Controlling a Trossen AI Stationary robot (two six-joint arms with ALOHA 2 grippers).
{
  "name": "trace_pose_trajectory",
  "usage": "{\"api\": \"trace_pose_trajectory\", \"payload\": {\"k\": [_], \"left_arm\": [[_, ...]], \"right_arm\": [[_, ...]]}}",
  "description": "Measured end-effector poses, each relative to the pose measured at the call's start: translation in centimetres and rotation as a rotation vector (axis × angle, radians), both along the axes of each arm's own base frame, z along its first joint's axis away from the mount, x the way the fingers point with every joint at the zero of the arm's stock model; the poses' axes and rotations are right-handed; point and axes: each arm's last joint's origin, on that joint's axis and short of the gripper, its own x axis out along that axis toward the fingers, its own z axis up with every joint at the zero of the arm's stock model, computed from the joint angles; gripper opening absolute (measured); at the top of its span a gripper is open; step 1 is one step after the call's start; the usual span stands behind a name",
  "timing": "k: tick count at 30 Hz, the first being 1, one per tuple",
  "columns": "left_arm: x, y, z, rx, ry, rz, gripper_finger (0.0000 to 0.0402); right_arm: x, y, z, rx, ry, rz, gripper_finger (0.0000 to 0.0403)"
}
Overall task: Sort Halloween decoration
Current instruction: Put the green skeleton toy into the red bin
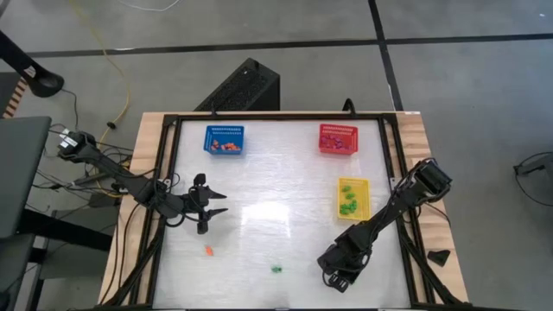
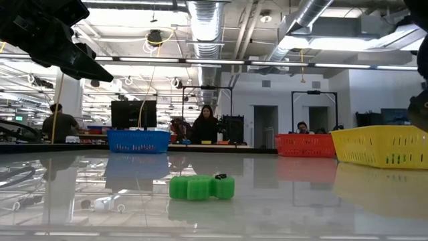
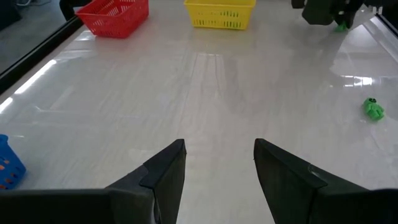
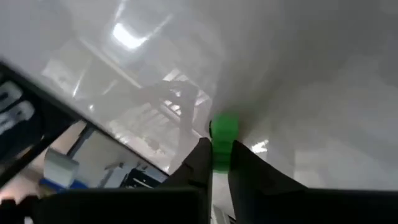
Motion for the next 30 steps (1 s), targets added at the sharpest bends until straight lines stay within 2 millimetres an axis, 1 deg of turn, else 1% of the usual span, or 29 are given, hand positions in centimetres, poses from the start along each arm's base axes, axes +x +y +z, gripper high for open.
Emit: {"api": "trace_pose_trajectory", "payload": {"k": [1,4,7,10,13,15,17,19,21,23,25,27,30], "left_arm": [[0.0,0.0,0.0,0.000,0.000,0.000,0.0180],[0.0,0.0,0.0,0.000,0.000,0.000,0.0180],[0.0,0.0,0.0,0.000,0.000,0.000,0.0180],[0.0,0.0,0.0,0.000,0.000,0.000,0.0180],[0.0,0.0,0.0,0.001,0.000,0.000,0.0180],[0.0,0.0,0.0,0.001,0.000,0.000,0.0180],[0.0,0.0,0.0,0.001,0.000,0.000,0.0180],[0.0,0.0,0.0,0.001,0.000,0.000,0.0180],[0.0,0.0,0.0,0.001,0.002,0.000,0.0180],[0.0,0.0,-0.1,0.004,0.007,0.000,0.0180],[-0.1,0.0,-0.1,0.008,0.013,0.000,0.0180],[-0.1,0.0,-0.1,0.007,0.012,0.000,0.0180],[-0.1,0.0,-0.1,0.007,0.013,0.000,0.0180]], "right_arm": [[0.2,0.0,0.0,0.012,-0.024,0.012,0.0058],[0.8,0.2,0.6,0.035,-0.094,0.053,0.0055],[2.1,0.2,2.0,0.052,-0.198,0.097,0.0055],[3.3,-0.2,4.3,0.028,-0.336,0.135,0.0055],[3.9,-1.0,7.5,-0.042,-0.486,0.178,0.0055],[3.5,-1.9,9.8,-0.126,-0.550,0.198,0.0055],[2.4,-3.0,11.7,-0.230,-0.547,0.200,0.0055],[0.9,-4.4,13.2,-0.352,-0.504,0.192,0.0055],[-0.8,-5.9,14.1,-0.470,-0.432,0.175,0.0055],[-2.2,-7.5,14.6,-0.574,-0.352,0.153,0.0055],[-3.0,-8.9,14.3,-0.629,-0.296,0.133,0.0055],[-3.4,-10.2,13.6,-0.648,-0.255,0.112,0.0055],[-3.5,-12.2,12.0,-0.677,-0.184,0.089,0.0058]]}}
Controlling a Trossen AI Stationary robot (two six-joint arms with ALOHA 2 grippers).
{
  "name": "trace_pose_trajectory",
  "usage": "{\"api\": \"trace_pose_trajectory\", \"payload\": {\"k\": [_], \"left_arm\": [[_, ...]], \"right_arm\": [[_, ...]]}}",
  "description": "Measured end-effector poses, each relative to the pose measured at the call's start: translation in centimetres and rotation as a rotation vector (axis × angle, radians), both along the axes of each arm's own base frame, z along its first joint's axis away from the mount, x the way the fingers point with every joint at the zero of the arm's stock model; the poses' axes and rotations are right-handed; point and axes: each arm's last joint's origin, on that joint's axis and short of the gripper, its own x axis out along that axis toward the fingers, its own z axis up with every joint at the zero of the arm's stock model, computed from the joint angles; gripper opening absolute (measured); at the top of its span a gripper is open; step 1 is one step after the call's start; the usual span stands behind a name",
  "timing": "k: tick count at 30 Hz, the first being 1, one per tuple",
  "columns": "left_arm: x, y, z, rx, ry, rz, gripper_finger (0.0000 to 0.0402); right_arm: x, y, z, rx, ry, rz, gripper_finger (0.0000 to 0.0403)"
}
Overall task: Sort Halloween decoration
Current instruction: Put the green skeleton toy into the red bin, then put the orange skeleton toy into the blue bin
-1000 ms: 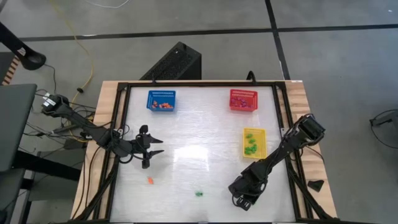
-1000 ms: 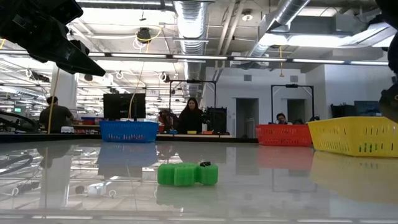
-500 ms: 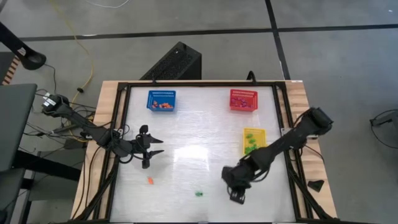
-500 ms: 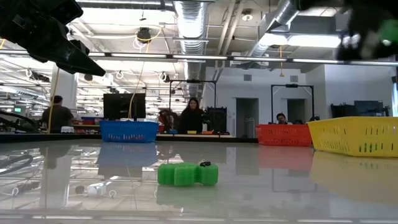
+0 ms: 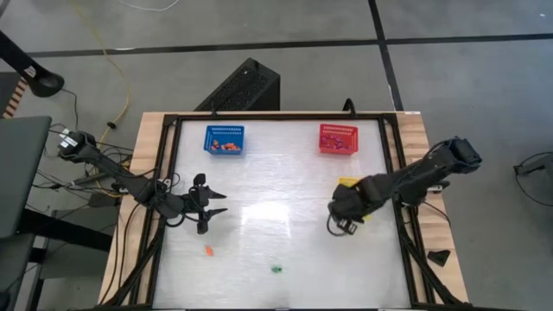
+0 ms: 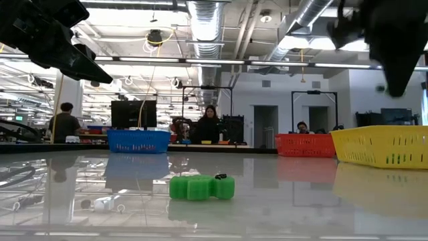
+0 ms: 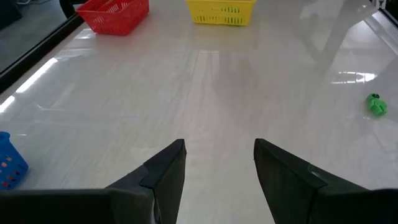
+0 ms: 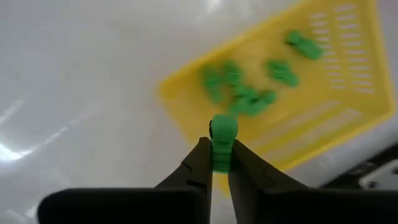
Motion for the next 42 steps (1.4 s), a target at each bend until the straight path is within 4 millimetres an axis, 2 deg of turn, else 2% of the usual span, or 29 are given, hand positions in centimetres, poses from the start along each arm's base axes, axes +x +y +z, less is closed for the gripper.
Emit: {"api": "trace_pose_trajectory", "payload": {"k": [4,8,13,16,19,22,27,30,36,42], "left_arm": [[0.0,0.0,0.0,-0.005,-0.001,0.002,0.0180],[0.0,0.0,0.0,-0.017,-0.003,0.006,0.0180],[0.0,0.0,0.0,-0.017,-0.003,0.007,0.0180],[0.0,0.0,0.0,-0.026,-0.004,0.010,0.0180],[0.0,0.0,0.0,-0.050,-0.002,0.016,0.0180],[-0.1,-0.2,-0.4,-0.109,0.045,-0.052,0.0180],[-0.3,-1.3,-0.9,-0.277,0.155,-0.321,0.0180],[-0.6,-2.5,-1.4,-0.324,0.228,-0.485,0.0180],[-1.2,-5.0,-3.6,-0.306,0.394,-0.591,0.0180],[-0.8,-5.9,-4.7,-0.230,0.389,-0.561,0.0180]], "right_arm": [[0.0,-2.5,-1.9,-0.028,0.078,-0.030,0.0097],[0.0,-4.4,-2.6,-0.032,0.113,-0.058,0.0153],[0.3,-5.6,-2.5,-0.026,0.115,-0.034,0.0213],[0.4,-5.4,-1.9,-0.016,0.093,-0.014,0.0232],[0.6,-4.4,-1.1,-0.017,0.015,0.006,0.0237],[1.1,-2.5,-0.5,-0.063,-0.150,0.054,0.0238],[3.0,1.5,0.1,-0.324,-0.598,0.170,0.0239],[4.5,3.6,-0.2,-0.384,-0.772,0.269,0.0239],[6.9,6.5,-2.0,-0.430,-0.868,0.456,0.0239],[8.4,6.7,-4.6,-0.475,-0.805,0.538,0.0240]]}}
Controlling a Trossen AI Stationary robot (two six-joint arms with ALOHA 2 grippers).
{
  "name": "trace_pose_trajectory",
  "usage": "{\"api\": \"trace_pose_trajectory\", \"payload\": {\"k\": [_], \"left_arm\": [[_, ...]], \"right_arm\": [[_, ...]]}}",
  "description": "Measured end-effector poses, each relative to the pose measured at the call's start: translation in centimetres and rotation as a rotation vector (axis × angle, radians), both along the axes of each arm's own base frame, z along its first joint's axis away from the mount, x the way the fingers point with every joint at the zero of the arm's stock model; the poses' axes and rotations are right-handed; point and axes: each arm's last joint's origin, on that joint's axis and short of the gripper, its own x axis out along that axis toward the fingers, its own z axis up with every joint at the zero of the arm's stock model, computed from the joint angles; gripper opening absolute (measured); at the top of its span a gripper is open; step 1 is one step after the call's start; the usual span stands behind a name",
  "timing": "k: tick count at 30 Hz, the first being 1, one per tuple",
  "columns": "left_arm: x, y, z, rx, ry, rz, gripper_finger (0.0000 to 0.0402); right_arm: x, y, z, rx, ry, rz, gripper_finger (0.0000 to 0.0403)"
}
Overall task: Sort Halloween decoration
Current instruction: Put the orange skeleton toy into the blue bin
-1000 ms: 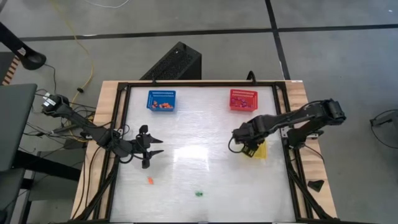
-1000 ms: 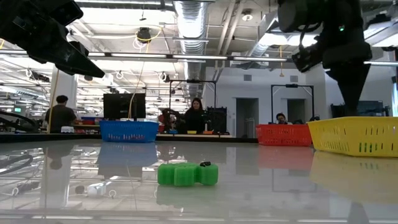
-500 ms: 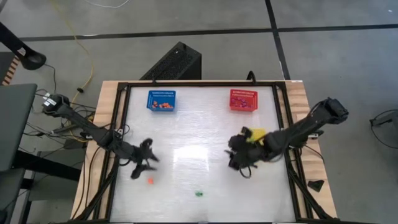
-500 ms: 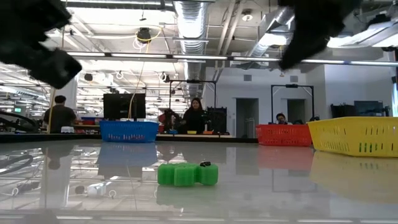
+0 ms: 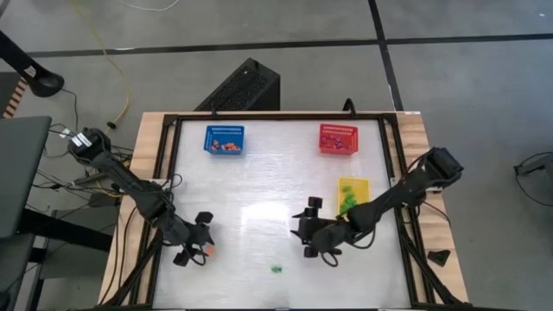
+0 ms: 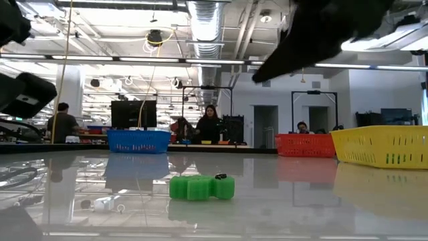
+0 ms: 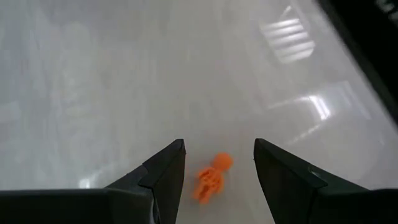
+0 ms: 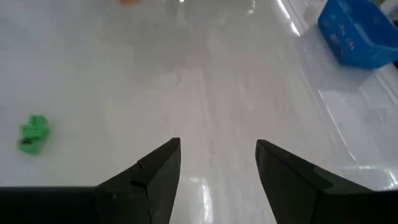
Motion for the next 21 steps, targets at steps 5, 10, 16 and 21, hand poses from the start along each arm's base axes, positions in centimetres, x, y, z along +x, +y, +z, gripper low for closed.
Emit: {"api": "trace_pose_trajectory", "payload": {"k": [5,10,16,21], "left_arm": [[0.1,-0.2,-1.1,0.042,0.050,-0.006,0.0180],[0.3,-0.5,-2.0,0.064,0.095,-0.030,0.0180],[0.3,-0.9,-3.3,0.149,0.117,-0.058,0.0180],[0.2,-1.2,-4.1,0.217,0.118,-0.096,0.0158]], "right_arm": [[0.7,-0.7,-0.9,0.022,0.029,-0.027,0.0240],[0.9,-1.3,-0.7,0.049,0.020,-0.052,0.0240],[1.0,-1.7,-0.7,0.042,0.017,-0.065,0.0240],[1.2,-2.0,-0.7,0.041,0.017,-0.074,0.0240]]}}
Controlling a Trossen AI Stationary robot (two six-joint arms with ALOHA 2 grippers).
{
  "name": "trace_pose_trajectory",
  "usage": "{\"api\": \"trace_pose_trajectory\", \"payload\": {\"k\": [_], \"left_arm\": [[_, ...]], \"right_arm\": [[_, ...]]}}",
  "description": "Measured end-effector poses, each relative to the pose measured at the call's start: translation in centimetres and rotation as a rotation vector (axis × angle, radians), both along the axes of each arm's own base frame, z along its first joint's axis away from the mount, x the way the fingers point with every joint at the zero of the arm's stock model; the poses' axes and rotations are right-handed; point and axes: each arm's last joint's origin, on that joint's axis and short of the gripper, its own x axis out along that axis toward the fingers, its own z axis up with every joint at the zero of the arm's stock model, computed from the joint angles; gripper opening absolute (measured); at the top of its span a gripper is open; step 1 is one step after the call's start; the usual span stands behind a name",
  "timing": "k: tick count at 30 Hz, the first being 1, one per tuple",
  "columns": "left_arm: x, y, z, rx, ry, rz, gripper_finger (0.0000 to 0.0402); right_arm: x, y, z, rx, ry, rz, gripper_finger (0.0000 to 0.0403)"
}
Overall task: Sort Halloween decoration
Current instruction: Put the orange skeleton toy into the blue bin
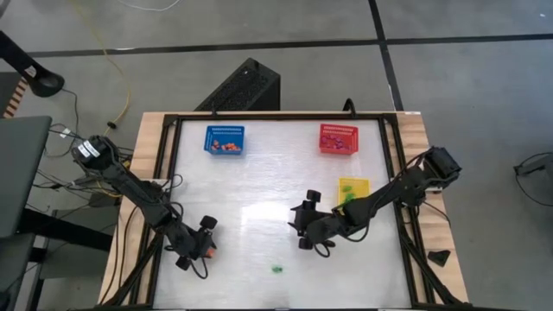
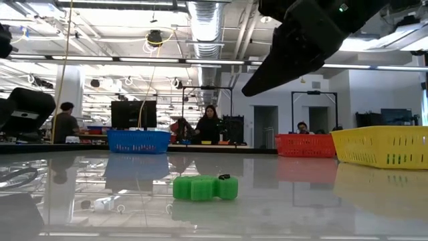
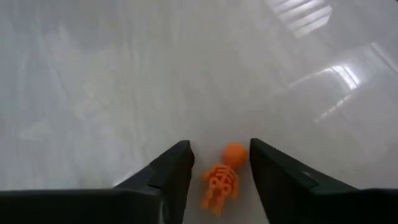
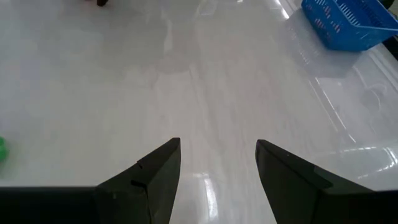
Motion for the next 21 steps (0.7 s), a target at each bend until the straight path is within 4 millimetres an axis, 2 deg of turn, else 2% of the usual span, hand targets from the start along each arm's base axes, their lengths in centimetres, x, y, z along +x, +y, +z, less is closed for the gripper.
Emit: {"api": "trace_pose_trajectory", "payload": {"k": [9,13,17,19,21], "left_arm": [[-0.2,0.0,0.4,0.025,-0.034,-0.062,0.0020],[-0.1,0.4,1.3,0.001,-0.071,-0.075,0.0019],[0.4,1.1,3.0,0.051,-0.202,-0.070,0.0023],[1.1,1.8,4.5,0.102,-0.328,0.000,0.0022],[1.7,3.2,5.5,0.199,-0.430,0.150,0.0022]], "right_arm": [[0.0,0.0,0.0,-0.001,0.000,0.001,0.0240],[0.0,0.0,0.0,-0.002,0.002,0.001,0.0240],[0.0,0.0,0.0,-0.002,0.002,0.001,0.0240],[0.0,0.0,0.0,-0.003,0.004,0.001,0.0240],[0.0,0.0,0.0,-0.004,0.005,0.001,0.0240]]}}
